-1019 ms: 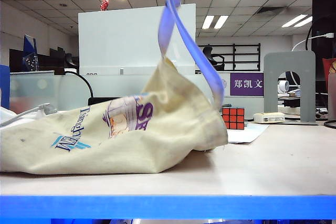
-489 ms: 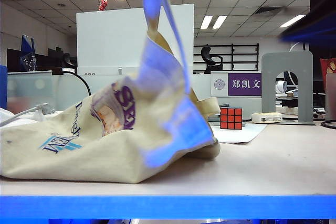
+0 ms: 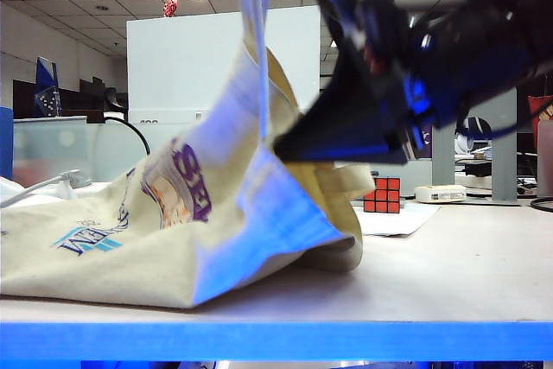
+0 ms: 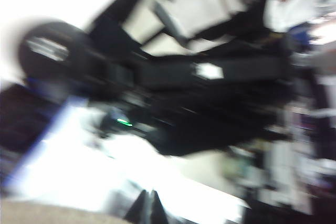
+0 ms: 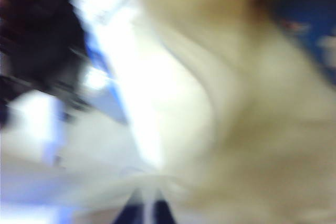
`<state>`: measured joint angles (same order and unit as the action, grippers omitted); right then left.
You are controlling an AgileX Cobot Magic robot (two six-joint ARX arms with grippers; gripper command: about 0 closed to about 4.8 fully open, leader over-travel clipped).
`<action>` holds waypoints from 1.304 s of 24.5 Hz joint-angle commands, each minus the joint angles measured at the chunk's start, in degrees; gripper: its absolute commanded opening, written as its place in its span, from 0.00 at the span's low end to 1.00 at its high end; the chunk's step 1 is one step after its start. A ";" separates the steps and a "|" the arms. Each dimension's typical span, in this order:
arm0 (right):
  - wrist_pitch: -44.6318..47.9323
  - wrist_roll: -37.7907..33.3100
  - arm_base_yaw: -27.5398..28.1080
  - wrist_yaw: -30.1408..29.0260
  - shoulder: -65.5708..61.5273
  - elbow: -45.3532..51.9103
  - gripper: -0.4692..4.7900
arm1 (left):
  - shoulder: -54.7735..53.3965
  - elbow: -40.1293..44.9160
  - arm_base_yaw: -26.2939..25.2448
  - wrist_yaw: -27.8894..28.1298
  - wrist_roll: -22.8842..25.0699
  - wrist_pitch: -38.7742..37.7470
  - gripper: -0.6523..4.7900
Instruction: Take the glasses case out of the canvas bag and put it on the table.
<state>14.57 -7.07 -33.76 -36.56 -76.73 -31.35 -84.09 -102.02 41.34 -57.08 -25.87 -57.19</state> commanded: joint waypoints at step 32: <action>-3.85 31.80 -1.68 18.53 -23.08 -26.97 1.00 | 3.50 -0.20 -0.17 -9.79 0.61 -5.92 0.11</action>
<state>10.61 24.71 -35.35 -16.38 -98.76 -56.75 -80.97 -101.97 41.04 -65.04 -26.37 -63.70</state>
